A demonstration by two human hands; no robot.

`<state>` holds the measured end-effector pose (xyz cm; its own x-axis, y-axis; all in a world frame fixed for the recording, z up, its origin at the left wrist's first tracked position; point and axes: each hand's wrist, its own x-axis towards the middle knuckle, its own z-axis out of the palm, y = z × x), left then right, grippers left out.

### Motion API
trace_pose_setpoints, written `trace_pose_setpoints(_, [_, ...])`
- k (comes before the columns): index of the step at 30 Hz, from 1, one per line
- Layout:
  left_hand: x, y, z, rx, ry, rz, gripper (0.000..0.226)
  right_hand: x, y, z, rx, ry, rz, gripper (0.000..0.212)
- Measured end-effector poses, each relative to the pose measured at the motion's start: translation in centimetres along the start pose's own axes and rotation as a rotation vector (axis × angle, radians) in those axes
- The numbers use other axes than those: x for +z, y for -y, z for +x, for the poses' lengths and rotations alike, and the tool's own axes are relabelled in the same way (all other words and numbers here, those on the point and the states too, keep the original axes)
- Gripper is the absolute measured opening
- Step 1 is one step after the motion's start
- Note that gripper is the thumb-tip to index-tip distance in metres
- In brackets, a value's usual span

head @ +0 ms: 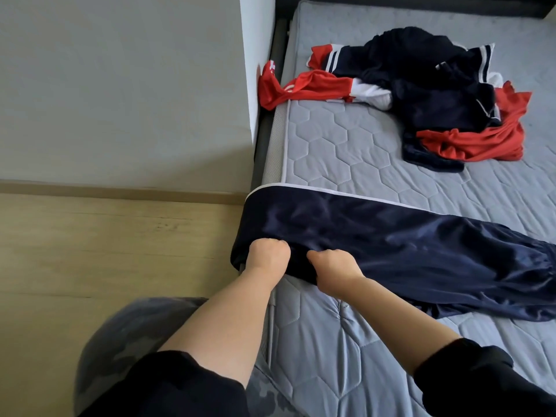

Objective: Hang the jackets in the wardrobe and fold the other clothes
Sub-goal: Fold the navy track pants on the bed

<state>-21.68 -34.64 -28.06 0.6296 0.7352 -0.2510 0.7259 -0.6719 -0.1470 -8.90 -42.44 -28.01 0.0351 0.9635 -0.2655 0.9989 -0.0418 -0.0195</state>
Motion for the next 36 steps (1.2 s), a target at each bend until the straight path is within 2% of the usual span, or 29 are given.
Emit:
trace_pose_setpoints(4, [1.0, 0.6, 0.8, -0.096, -0.098, -0.089, 0.035, -0.3, -0.8, 0.0, -0.012, 0.018, 0.054, 0.015])
trace_pose_setpoints(8, [1.1, 0.7, 1.7, -0.09, -0.199, -0.099, 0.029, -0.4, -1.5, -0.1, -0.038, -0.042, 0.129, 0.013])
trace_pose_setpoints(13, [1.0, 2.7, 2.9, -0.034, -0.19, -0.084, 0.023, -0.1, -1.8, -0.2, 0.008, -0.062, 0.06, 0.011])
trace_pose_setpoints(17, [1.1, 5.6, 2.9, -0.12, -0.16, -0.131, 0.023, 0.8, -1.5, 0.2, 0.014, -0.009, 0.016, 0.011])
trace_pose_setpoints(22, [1.6, 8.5, 2.2, -0.341, 0.029, -0.101, 0.03, 1.8, -1.3, 0.3, 0.026, -0.007, 0.013, 0.011])
trace_pose_setpoints(25, [1.7, 8.8, 0.9, -0.484, 0.321, -0.063, 0.027, 2.4, -1.1, -0.1, 0.027, -0.028, 0.047, 0.011])
trace_pose_setpoints(28, [1.2, 7.4, 0.3, -0.449, 0.552, 0.019, 0.028, 3.0, -1.1, -1.0, 0.002, -0.078, 0.13, 0.013])
trace_pose_setpoints(30, [0.4, 5.7, 1.2, -0.366, 0.5, -0.04, 0.033, 3.2, -1.3, -1.8, -0.021, -0.126, 0.19, 0.011])
trace_pose_setpoints(36, [-2.6, 0.0, 1.8, 0.004, -0.042, -0.105, 0.023, 3.4, -3.0, -5.1, 0.011, -0.167, 0.187, 0.016])
